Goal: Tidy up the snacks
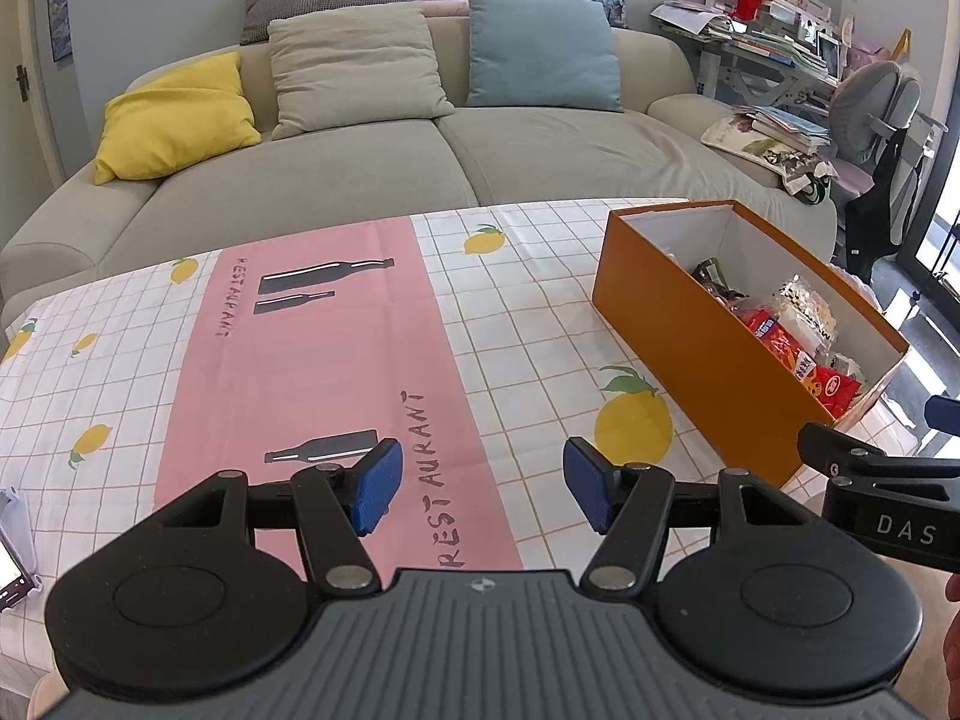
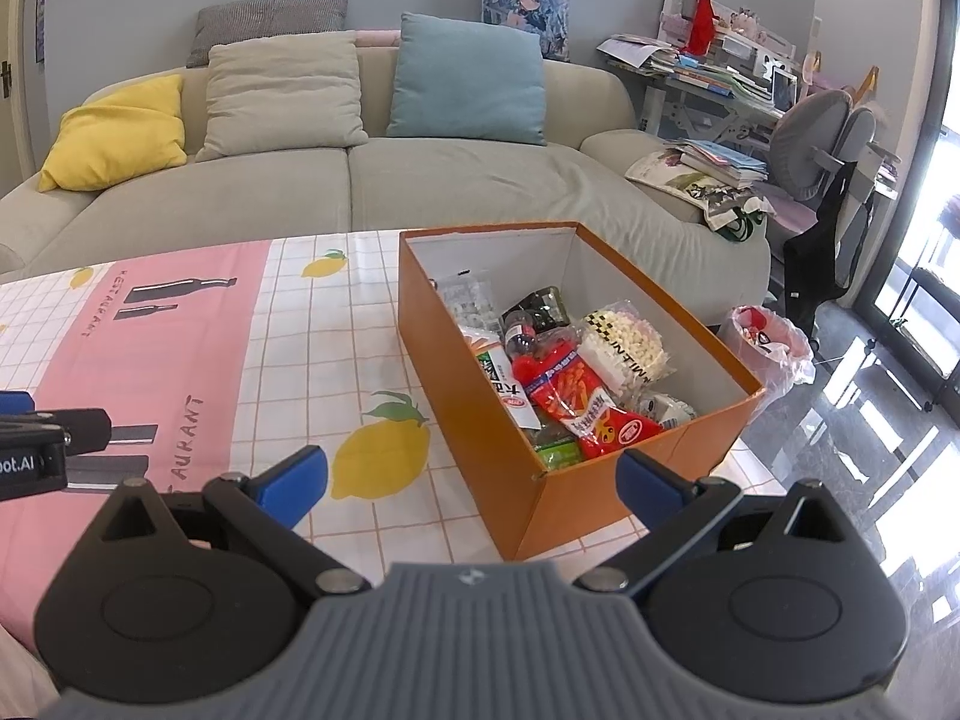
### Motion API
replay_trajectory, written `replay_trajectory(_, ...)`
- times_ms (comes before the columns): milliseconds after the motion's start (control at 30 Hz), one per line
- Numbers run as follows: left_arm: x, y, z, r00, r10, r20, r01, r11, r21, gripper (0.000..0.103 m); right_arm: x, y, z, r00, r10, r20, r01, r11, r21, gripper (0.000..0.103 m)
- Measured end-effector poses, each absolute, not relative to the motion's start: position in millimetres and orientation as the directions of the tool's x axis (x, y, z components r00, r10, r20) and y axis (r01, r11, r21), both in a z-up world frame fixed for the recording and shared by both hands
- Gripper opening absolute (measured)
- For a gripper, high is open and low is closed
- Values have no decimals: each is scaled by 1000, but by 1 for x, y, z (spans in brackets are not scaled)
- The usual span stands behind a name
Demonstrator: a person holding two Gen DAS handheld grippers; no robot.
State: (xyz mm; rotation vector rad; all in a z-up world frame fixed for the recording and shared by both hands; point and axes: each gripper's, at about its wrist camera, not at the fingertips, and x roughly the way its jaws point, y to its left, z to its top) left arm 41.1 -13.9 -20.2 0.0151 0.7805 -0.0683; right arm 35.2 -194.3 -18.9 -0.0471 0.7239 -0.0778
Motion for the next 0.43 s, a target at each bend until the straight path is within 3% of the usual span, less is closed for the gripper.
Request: replay_trajectory(433, 39, -10, -21, 714, -69, -697, 69, 997, -28, 73, 36, -192, -21, 738, -81, -670, 41, 996, -76, 100)
